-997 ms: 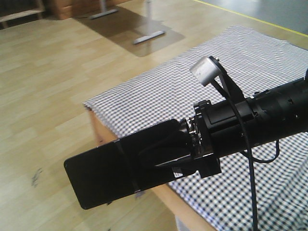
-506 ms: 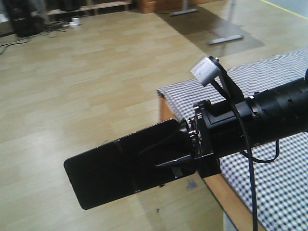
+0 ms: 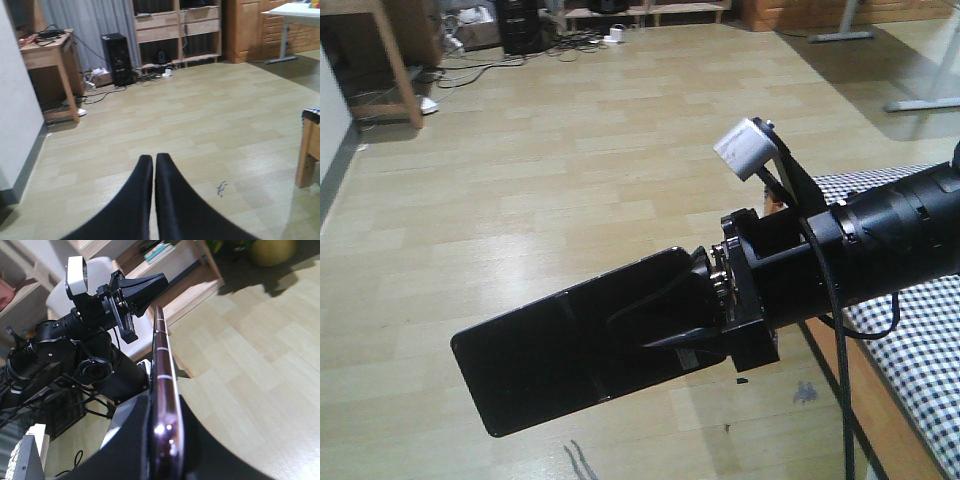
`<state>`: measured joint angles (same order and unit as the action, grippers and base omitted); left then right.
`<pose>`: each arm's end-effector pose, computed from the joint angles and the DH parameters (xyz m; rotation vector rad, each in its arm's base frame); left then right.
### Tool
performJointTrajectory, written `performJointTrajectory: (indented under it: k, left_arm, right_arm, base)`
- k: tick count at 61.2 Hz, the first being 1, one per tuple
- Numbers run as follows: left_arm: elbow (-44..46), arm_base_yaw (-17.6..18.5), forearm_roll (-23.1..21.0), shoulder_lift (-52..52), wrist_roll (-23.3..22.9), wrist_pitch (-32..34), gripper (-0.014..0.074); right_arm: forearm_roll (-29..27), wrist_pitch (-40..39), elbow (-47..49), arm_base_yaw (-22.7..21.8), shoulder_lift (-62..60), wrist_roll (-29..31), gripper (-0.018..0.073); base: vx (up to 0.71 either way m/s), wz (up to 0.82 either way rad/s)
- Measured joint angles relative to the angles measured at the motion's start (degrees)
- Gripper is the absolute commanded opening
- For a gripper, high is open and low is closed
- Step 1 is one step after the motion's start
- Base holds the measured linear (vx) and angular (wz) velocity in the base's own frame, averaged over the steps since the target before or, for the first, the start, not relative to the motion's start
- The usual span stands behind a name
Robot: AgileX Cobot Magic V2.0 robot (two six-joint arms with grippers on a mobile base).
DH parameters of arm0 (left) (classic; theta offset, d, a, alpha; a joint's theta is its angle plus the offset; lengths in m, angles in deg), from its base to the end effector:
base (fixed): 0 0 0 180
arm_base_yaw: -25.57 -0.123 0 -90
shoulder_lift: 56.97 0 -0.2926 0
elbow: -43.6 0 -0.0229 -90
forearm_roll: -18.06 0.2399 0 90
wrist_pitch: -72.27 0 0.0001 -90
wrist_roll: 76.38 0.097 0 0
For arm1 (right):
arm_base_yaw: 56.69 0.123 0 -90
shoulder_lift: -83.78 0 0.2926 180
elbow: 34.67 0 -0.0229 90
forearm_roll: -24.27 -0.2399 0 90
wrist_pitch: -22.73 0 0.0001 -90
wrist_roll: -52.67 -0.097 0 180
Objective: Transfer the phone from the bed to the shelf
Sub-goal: 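Hold the phone in the right gripper while the base turns away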
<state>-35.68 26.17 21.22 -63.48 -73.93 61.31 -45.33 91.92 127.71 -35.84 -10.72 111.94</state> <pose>0.0432 0.0006 0.1852 0.0828 1.6868 0.0737 0.1961 0.1656 0.3440 -1.0991 2.0183 1.3672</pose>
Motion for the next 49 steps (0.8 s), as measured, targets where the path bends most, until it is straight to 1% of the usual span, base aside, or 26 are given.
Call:
performJointTrajectory:
  k: [10,23,49]
  left_arm:
    - [0.0,0.0,0.0,0.0,0.0,0.0,0.0001]
    - [0.0,0.0,0.0,0.0,0.0,0.0,0.0001]
    - [0.0,0.0,0.0,0.0,0.0,0.0,0.0001]
  right_arm:
    - [0.0,0.1,0.0,0.0,0.0,0.0,-0.0001]
    - [0.0,0.1,0.0,0.0,0.0,0.0,-0.0001]
    - [0.0,0.2,0.0,0.0,0.0,0.0,-0.0001]
  base:
    - [-0.08,0.26]
    - [-0.01,0.11]
    - [0.09,0.05]
